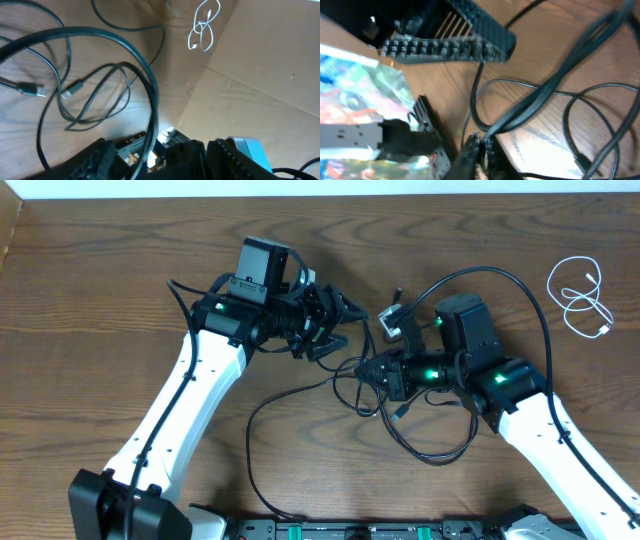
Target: Untangle cables
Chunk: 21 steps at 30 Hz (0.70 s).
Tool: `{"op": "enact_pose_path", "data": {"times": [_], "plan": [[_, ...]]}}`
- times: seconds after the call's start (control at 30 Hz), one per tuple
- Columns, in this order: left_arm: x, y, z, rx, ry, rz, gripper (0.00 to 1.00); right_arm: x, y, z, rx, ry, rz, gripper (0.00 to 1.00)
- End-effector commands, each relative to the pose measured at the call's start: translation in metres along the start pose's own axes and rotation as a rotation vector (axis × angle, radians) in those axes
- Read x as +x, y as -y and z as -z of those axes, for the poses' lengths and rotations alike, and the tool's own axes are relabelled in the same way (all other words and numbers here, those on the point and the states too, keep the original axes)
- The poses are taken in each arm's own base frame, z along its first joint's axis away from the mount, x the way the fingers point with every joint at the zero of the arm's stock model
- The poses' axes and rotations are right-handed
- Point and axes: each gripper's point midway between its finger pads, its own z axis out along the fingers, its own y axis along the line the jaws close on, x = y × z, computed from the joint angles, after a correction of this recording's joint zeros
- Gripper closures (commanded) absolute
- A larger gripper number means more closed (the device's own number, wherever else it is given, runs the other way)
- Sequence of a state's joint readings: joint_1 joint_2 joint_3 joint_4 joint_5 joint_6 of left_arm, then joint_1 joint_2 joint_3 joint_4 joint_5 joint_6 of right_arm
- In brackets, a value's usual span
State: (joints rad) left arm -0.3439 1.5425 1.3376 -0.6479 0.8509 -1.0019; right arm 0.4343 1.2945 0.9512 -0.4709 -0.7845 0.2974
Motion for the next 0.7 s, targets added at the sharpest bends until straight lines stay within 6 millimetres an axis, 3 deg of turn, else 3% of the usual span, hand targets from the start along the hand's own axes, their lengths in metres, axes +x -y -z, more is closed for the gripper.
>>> {"op": "enact_pose_path", "data": {"times": [0.0, 0.03, 0.13, 0.17, 0.37, 0.47, 0.6, 0.67], "plan": [[-0.007, 0.006, 0.006, -0.014, 0.062, -0.158, 0.33, -0.004, -0.003, 0.004, 0.013, 0.014, 0.070, 0.80], [-0.008, 0.005, 0.006, -0.020, 0.065, -0.182, 0.29, -0.005, -0.002, 0.005, 0.014, 0.016, 0.069, 0.73], [-0.011, -0.009, 0.007, -0.085, 0.088, -0.201, 0.26, -0.011, 0.004, 0.009, 0.028, 0.039, 0.059, 0.21], [-0.011, -0.013, 0.007, -0.104, 0.093, -0.199, 0.26, -0.013, 0.008, 0.012, 0.039, 0.048, 0.053, 0.14], [-0.018, -0.048, 0.014, -0.279, 0.132, -0.306, 0.26, -0.021, 0.041, 0.028, 0.152, 0.095, -0.011, 0.09], [-0.026, -0.068, 0.022, -0.394, 0.175, -0.324, 0.26, -0.016, 0.052, 0.031, 0.202, 0.083, -0.042, 0.09], [-0.032, -0.105, 0.039, -0.590, 0.225, -0.286, 0.27, -0.005, 0.080, 0.034, 0.347, 0.055, -0.092, 0.11], [-0.026, -0.114, 0.040, -0.623, 0.185, -0.312, 0.35, -0.002, 0.086, 0.031, 0.362, 0.040, -0.107, 0.14]]}}
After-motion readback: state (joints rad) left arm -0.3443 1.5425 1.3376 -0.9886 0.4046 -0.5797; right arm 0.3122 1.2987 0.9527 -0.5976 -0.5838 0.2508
